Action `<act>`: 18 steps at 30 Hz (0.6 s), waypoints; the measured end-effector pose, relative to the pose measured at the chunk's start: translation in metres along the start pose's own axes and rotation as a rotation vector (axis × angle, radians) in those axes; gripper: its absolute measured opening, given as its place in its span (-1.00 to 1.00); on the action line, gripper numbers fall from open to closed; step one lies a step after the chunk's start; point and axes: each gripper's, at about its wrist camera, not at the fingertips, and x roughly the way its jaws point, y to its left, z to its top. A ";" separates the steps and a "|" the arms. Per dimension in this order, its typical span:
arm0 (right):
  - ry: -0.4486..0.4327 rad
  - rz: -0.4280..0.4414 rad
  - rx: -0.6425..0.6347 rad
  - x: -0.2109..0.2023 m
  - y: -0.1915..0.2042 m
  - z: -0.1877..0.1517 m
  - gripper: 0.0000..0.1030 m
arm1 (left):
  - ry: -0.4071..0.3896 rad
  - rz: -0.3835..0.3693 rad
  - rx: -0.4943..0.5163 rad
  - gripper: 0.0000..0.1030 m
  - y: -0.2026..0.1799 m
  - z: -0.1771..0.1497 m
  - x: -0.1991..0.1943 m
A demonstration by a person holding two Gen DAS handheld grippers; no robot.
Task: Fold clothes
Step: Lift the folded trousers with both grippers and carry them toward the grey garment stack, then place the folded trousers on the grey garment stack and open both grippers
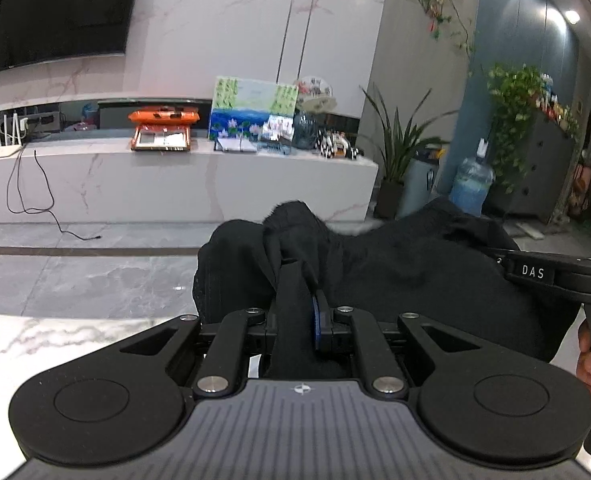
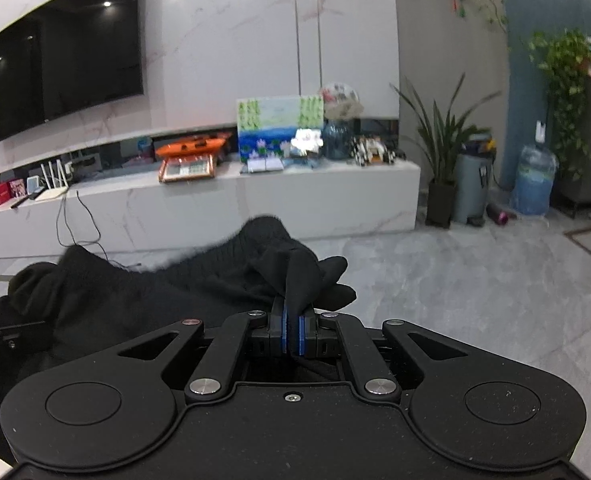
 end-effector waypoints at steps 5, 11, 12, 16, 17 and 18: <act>0.015 0.013 0.033 0.006 -0.004 -0.015 -0.92 | -0.001 0.018 0.040 -0.76 -0.009 -0.008 0.001; 0.056 -0.025 0.015 0.003 0.006 -0.006 -0.84 | 0.030 0.034 0.031 -0.61 -0.008 0.005 -0.001; 0.071 -0.040 0.007 0.001 0.009 0.000 -0.80 | 0.036 0.038 0.031 -0.46 -0.008 0.008 -0.002; 0.045 -0.074 0.028 -0.022 0.009 0.016 -0.37 | 0.022 0.041 0.012 0.21 0.000 0.019 -0.024; 0.030 -0.071 0.044 -0.031 0.009 0.021 -0.22 | 0.004 0.038 0.031 0.24 0.001 0.022 -0.036; 0.018 -0.070 0.054 -0.041 0.010 0.027 -0.14 | -0.015 0.037 0.050 0.32 0.001 0.025 -0.048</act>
